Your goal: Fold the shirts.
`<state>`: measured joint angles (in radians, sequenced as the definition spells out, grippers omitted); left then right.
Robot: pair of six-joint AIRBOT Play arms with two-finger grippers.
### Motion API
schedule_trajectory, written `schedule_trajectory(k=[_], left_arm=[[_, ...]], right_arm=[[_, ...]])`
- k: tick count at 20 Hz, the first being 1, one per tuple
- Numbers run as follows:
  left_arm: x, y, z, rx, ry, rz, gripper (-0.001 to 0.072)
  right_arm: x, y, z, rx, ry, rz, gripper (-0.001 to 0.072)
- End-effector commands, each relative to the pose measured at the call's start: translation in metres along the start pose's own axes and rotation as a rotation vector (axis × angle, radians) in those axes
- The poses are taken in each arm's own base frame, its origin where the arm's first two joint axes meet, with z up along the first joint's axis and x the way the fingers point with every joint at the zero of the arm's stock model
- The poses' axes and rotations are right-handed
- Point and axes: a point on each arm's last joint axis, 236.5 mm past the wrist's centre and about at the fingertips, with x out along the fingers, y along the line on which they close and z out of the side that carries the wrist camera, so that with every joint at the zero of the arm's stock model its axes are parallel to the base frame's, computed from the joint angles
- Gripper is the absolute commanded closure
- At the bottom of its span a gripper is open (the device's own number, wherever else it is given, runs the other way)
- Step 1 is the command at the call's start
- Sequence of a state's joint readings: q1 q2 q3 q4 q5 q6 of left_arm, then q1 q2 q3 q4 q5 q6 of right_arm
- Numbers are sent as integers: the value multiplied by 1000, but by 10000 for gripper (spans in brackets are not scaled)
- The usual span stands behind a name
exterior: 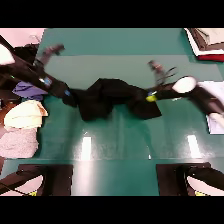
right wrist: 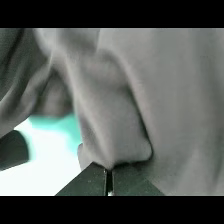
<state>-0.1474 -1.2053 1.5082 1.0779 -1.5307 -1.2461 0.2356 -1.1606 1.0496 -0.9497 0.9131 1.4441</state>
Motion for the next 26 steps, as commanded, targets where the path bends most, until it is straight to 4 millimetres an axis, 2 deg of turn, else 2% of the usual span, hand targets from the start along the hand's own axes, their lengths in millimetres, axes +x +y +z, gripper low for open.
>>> schedule_trajectory(k=[1,2,4,6,8,11,12,14,15,17,18,20,22,26], left_arm=[[-99,-3,49,100,-219,218,678],[-130,-16,63,140,-310,243,678],[-187,-44,78,178,-467,273,678],[-231,-72,79,214,-600,288,678],[-262,-97,69,245,-699,287,678],[-306,-140,51,298,-851,255,679],[-319,-155,47,322,-904,234,679],[-335,-177,41,353,-971,196,679],[-337,-182,40,363,-974,179,679],[-328,-177,43,355,-944,173,679],[-317,-169,48,348,-912,175,679],[-278,-141,65,302,-808,165,679],[-218,-104,75,238,-634,135,679],[-80,-18,85,94,-264,74,678]], right_arm=[[-124,-23,47,-32,-223,-128,693],[-163,-21,61,-40,-298,-151,693],[-235,-8,79,-81,-441,-201,693],[-294,14,86,-129,-563,-246,693],[-341,37,84,-175,-661,-288,693],[-391,65,71,-226,-751,-356,693],[-404,70,67,-235,-768,-383,693],[-416,73,60,-232,-756,-428,693],[-416,71,56,-214,-724,-435,693],[-400,56,47,-134,-593,-423,693],[-387,46,42,-88,-513,-403,693],[-351,35,35,-23,-335,-286,693],[-311,18,31,36,-185,-185,693],[-206,-29,25,142,67,-49,693]])
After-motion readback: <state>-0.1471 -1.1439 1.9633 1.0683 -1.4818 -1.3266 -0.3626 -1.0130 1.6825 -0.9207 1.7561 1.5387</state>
